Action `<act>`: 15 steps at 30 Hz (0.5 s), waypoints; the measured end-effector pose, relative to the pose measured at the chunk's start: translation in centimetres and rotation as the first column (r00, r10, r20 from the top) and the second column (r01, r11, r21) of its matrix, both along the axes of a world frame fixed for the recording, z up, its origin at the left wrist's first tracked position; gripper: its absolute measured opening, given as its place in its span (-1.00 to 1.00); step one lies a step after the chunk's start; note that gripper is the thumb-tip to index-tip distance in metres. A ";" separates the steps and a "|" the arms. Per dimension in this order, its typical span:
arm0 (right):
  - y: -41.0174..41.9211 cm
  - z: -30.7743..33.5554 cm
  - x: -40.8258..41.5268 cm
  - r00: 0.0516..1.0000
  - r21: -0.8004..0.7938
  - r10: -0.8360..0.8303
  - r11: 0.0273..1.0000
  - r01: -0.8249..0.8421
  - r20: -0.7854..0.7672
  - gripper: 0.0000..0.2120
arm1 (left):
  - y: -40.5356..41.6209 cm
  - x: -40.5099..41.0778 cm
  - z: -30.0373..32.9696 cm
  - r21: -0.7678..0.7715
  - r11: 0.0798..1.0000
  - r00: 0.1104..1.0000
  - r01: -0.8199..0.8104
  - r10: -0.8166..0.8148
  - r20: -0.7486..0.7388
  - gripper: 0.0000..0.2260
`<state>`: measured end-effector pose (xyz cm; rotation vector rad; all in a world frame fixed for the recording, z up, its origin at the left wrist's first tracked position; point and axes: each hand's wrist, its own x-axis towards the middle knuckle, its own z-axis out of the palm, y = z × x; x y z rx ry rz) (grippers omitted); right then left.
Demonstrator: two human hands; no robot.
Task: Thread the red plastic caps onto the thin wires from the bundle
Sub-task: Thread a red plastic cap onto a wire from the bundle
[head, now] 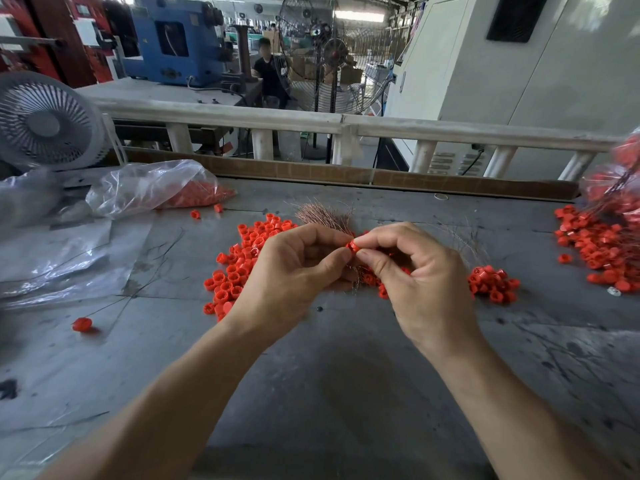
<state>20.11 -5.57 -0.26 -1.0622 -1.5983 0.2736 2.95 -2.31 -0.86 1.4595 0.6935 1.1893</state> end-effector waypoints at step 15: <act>0.1 0.2 0.5 0.995 0.082 0.011 0.996 -0.019 0.096 -0.88 | -0.2 -0.3 0.1 0.017 1.000 0.999 0.005 -0.004 -0.037 -0.88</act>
